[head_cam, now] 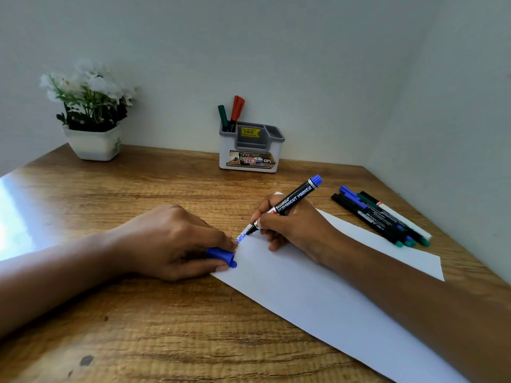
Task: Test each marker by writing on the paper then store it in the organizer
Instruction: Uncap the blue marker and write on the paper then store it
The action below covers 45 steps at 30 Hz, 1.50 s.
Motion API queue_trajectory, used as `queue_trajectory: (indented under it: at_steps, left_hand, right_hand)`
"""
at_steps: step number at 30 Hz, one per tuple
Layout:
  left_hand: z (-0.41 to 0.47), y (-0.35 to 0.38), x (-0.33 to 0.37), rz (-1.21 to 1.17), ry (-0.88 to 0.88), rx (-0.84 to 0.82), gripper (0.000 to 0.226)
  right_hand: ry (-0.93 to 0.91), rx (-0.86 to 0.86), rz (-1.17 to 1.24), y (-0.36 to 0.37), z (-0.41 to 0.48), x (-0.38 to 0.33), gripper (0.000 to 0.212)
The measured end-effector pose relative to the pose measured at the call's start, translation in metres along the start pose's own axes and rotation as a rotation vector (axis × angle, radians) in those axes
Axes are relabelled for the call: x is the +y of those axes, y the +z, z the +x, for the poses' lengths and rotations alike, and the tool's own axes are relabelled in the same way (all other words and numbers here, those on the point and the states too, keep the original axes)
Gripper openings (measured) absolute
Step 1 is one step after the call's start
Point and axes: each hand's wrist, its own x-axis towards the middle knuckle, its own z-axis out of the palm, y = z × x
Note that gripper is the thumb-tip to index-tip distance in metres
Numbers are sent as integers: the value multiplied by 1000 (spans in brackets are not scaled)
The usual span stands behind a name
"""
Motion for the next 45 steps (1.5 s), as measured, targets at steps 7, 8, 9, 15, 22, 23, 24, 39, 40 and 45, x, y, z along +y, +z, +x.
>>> queue_trajectory:
  at_steps: [7,8,9,15,22,23,24,39,40,45]
  left_hand:
    - [1,-2,2,-77,-124,31,28]
    - [1,-3,3,-108,-163,54,28]
    - [2,-4,4,-149,-212,85,29]
    - [6,-4,8,-364,-482,277,31]
    - [11,-7,10,-501,-533,341,41]
    - [11,-7,11,-529,-542,352,42]
    - [12,-7,12,-555,-547,357,43]
    - [26,-8,43,74,-513,443,12]
    - [26,-9,42,175,-460,426,13]
    - [31,-16,41,88,-452,464,30]
  right_hand:
    - [34,37,452,-11,-2,-15,14]
    - [7,14,439,-11,-4,-20,13]
    - [-26,-11,414,-11,-6,-25,10]
    - [-222,-45,159,-10,-20,-40,7]
    - [-143,-31,278,-14,-20,-44,20]
    - [-143,-35,263,-13,-20,-43,19]
    - [-142,-43,249,-11,-20,-43,17]
    - [-76,44,373,11,-24,-35,27]
    - [-62,74,384,13,-24,-35,29]
    - [-46,169,398,15,-25,-36,31]
